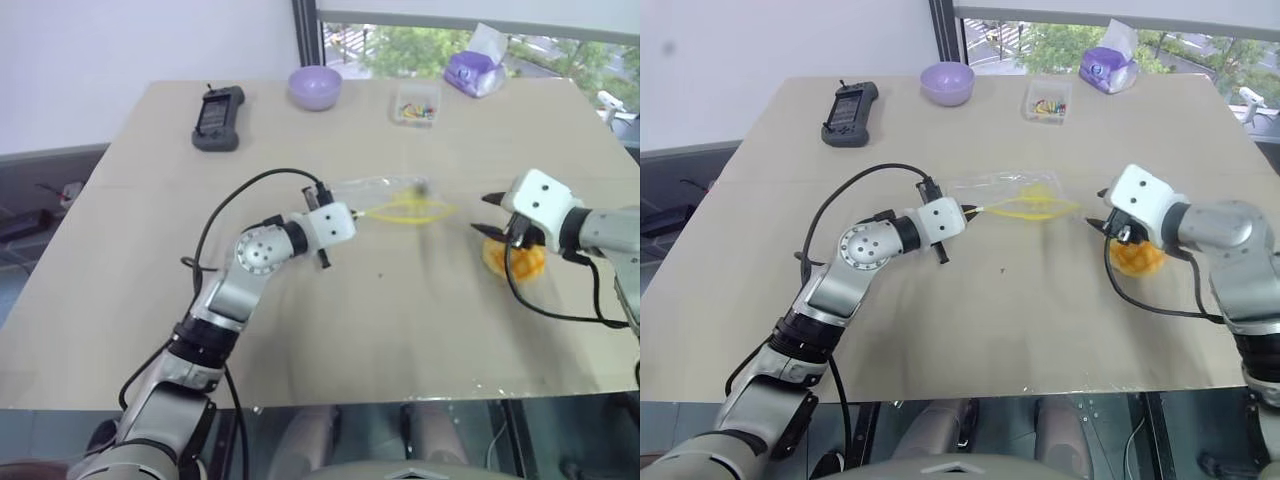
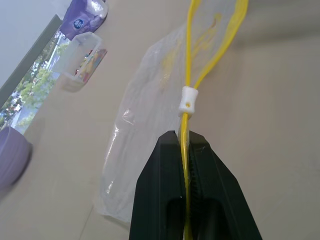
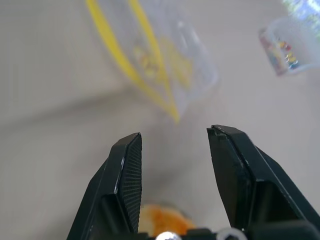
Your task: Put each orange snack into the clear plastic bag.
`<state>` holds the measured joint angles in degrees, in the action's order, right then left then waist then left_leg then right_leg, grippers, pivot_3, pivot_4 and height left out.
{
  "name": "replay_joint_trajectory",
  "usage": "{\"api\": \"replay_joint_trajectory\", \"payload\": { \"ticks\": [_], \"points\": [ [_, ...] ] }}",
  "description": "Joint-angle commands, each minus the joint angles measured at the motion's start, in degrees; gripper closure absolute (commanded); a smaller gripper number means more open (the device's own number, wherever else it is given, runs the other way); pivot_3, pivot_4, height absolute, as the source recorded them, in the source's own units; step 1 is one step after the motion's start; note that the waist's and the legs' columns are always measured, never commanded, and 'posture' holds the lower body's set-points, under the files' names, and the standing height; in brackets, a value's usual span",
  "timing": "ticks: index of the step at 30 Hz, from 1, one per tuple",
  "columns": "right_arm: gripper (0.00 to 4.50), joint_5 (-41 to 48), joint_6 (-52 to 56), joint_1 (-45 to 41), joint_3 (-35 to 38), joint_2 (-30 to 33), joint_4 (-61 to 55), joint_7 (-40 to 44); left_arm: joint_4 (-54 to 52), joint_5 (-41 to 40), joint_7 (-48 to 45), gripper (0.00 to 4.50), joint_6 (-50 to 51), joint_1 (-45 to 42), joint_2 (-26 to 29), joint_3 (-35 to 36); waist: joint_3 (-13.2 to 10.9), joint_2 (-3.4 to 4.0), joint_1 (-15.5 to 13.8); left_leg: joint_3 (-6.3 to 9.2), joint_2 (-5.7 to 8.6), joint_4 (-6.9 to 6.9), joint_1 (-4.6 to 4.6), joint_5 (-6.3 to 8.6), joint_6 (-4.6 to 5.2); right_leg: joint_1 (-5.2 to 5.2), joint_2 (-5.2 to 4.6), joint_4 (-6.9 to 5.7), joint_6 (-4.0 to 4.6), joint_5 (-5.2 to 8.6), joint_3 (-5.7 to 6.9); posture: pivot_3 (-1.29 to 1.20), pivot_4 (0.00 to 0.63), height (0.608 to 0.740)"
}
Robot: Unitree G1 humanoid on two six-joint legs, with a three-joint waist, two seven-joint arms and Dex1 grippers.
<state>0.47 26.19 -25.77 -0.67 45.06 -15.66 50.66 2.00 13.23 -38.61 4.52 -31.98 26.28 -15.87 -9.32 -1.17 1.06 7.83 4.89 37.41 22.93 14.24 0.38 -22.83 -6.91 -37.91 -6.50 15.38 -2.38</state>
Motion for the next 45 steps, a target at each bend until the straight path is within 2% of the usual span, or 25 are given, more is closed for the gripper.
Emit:
{"api": "replay_joint_trajectory", "payload": {
  "ticks": [1,4,6,8,20,26,29,30,32,38,40,41,45],
  "points": [
    [2.22,2.5,4.2,-2.5,1.0,-5.3,-2.4,-5.4,-0.7,-0.9,0.4,4.5,-1.2,-1.6,-1.0,0.6,0.0,0.0,-0.2,0.02,0.0,0.01,0.0,0.0,0.0,0.0,-0.02,-0.02,0.0,0.0,0.0,0.0,0.15,0.74],
    [2.91,2.4,4.8,-2.8,-1.2,-10.2,-0.9,-8.5,-0.3,-0.7,0.3,4.5,-1.4,-2.1,-1.4,0.4,0.0,0.0,-0.3,0.04,0.02,0.02,0.02,0.0,0.0,-0.01,-0.04,0.0,0.0,0.0,0.01,0.0,0.15,0.74],
    [3.93,2.0,4.6,-3.1,-2.4,-12.4,0.7,-10.1,-0.1,-0.7,0.3,4.5,-1.5,-2.4,-1.5,0.4,0.0,0.01,-0.3,0.05,0.02,0.02,0.03,0.0,0.0,-0.01,-0.04,0.0,0.0,0.0,0.02,0.0,0.15,0.74],
    [4.47,1.4,3.7,-3.5,-3.0,-13.5,2.6,-11.1,-0.2,-0.6,0.3,4.5,-1.4,-2.4,-1.6,0.5,0.0,0.01,-0.2,0.05,0.03,0.02,0.03,0.0,0.0,-0.01,-0.03,0.0,0.0,0.0,0.02,0.0,0.15,0.74],
    [4.47,0.1,-1.9,-6.3,-6.4,-16.0,12.5,-12.3,-1.6,-0.6,-0.4,4.5,-2.2,-1.9,-1.4,-0.2,0.0,0.02,0.1,0.03,0.05,0.02,0.01,0.0,0.0,-0.01,0.0,-0.01,0.0,0.0,0.02,0.0,0.15,0.74],
    [4.47,-6.6,-9.6,-12.6,-13.3,-16.5,25.0,-11.8,-0.9,-1.0,-1.5,4.5,-4.2,-3.2,-2.8,-1.2,0.0,0.02,0.3,0.02,0.06,0.02,0.01,-0.01,-0.01,-0.02,-0.01,-0.01,0.0,0.0,0.01,0.0,0.15,0.74],
    [4.47,-12.0,-18.1,-14.3,-17.5,-14.1,30.5,-11.1,-1.1,-1.0,-2.0,4.5,-4.6,-3.0,-2.9,-1.2,0.0,0.02,0.3,0.03,0.08,0.02,0.01,-0.01,-0.01,-0.02,-0.01,0.0,0.0,0.0,0.02,0.0,0.15,0.74],
    [4.08,-13.5,-20.3,-15.0,-18.3,-13.7,32.2,-11.9,-1.2,-0.9,-2.0,4.5,-4.7,-3.0,-2.8,-1.2,0.0,0.02,0.3,0.04,0.07,0.01,0.01,-0.01,-0.01,-0.02,-0.01,0.01,0.0,0.0,0.02,0.0,0.15,0.74],
    [3.71,-16.4,-25.2,-15.8,-19.8,-12.9,34.8,-13.0,-1.2,-0.9,-2.0,4.5,-4.8,-2.9,-2.6,-1.1,0.0,0.02,0.5,0.02,0.08,0.0,0.02,-0.01,-0.01,-0.02,-0.01,0.03,0.0,0.0,0.02,0.0,0.15,0.74],
    [1.03,-21.2,-34.4,-16.7,-21.6,-12.0,38.5,-14.3,-1.4,-0.7,-1.7,4.5,-4.8,-2.8,-2.6,-1.0,0.0,0.02,1.5,0.02,0.07,0.01,0.0,-0.01,-0.01,-0.02,0.0,0.0,0.0,0.0,0.01,0.0,0.15,0.74],
    [0.29,-22.3,-35.7,-16.9,-21.5,-12.2,39.2,-14.9,-1.4,-0.6,-1.6,4.5,-4.8,-2.8,-2.8,-1.1,0.0,0.02,1.5,0.01,0.07,0.0,-0.01,-0.01,-0.01,-0.02,0.02,0.0,0.0,0.0,-0.01,0.0,0.15,0.74],
    [0.03,-22.8,-36.2,-17.0,-21.5,-12.2,39.5,-15.3,-1.4,-0.7,-1.6,4.5,-4.7,-2.8,-2.9,-1.2,0.0,0.02,1.5,0.01,0.06,0.01,-0.01,-0.01,-0.01,-0.02,0.02,-0.01,0.0,0.0,-0.01,0.0,0.15,0.74],
    [0.03,-24.9,-37.3,-17.4,-21.0,-12.8,40.2,-18.0,-1.1,-0.6,-1.4,4.5,-4.9,-2.9,-2.9,-1.2,0.0,0.02,1.3,0.01,0.07,0.01,-0.02,-0.01,-0.01,-0.01,0.02,-0.02,0.0,0.0,-0.01,0.0,0.15,0.74]
  ]
}}
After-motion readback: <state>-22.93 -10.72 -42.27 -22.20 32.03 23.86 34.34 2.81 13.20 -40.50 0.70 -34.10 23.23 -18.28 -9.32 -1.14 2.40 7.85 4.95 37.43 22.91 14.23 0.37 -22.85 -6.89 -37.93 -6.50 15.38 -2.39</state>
